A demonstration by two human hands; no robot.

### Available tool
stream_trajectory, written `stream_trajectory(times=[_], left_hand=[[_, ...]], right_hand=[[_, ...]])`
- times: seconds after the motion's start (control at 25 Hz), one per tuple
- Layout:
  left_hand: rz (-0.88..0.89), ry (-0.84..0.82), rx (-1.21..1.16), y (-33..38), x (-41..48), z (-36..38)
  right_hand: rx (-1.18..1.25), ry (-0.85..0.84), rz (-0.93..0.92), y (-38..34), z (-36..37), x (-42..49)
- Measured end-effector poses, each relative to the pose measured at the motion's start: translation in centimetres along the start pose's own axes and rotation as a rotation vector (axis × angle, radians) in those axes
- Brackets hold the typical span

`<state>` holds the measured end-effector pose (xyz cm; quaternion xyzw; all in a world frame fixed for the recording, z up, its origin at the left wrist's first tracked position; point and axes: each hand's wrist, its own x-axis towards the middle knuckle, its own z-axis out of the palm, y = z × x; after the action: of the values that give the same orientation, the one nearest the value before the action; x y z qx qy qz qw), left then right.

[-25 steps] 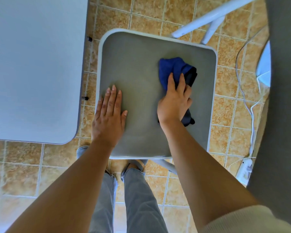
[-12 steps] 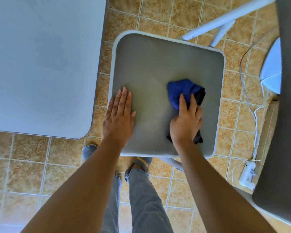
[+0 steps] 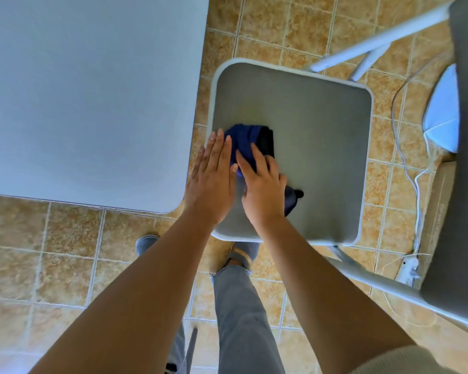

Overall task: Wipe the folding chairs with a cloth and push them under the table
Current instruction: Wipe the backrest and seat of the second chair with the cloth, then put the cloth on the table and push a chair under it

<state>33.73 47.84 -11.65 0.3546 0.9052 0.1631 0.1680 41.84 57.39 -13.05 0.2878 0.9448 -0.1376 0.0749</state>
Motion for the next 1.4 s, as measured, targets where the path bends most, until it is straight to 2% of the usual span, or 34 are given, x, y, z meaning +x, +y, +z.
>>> stream_trajectory(times=[0.16, 0.28, 0.4, 0.48, 0.56, 0.68, 0.88, 0.96, 1.04, 1.16, 1.28, 1.4], left_hand=[[0.034, -0.005, -0.016, -0.7, -0.7, -2.9], [0.074, -0.017, 0.002, -2.8, -1.7, -4.9], [0.076, 0.015, 0.033, -6.4, -2.3, -7.8], [0.049, 0.035, 0.057, -9.3, -2.3, -10.1], [0.027, 0.076, 0.084, -12.2, -2.1, -12.4], [-0.01, 0.113, 0.112, -16.0, -1.5, -15.0], [-0.045, 0.139, 0.16, -20.5, -0.7, -16.8], [-0.016, 0.094, 0.189, -20.8, -0.5, -16.2], [0.029, 0.012, 0.247, -20.6, -0.5, -15.1], [0.002, -0.104, 0.344, -20.8, -0.9, -13.8], [-0.032, -0.122, 0.454, -21.5, -1.1, -14.2], [-0.037, -0.159, 0.481, -21.3, -1.0, -14.7]], right_hand=[[0.038, -0.056, 0.081, -3.3, 1.2, -6.9], [0.236, -0.083, 0.229, -5.9, 0.6, -9.5], [0.486, 0.066, 0.417, -9.7, -1.4, -8.9], [0.548, 0.21, 0.398, -13.1, -3.1, -7.0], [0.561, 0.272, 0.311, -16.4, -4.2, -3.9], [0.482, 0.226, 0.207, -21.1, -4.5, 1.4], [0.481, -0.008, 0.047, -26.6, -2.7, 5.8], [0.377, -0.012, 0.017, -26.1, -2.2, 5.6], [0.138, -0.011, 0.005, -25.0, -1.9, 5.1], [-0.096, -0.137, 0.057, -23.1, -1.6, 4.6], [-0.186, -0.191, 0.106, -22.4, -1.6, 4.7], [-0.133, -0.227, 0.09, -22.6, -2.2, 4.9]])
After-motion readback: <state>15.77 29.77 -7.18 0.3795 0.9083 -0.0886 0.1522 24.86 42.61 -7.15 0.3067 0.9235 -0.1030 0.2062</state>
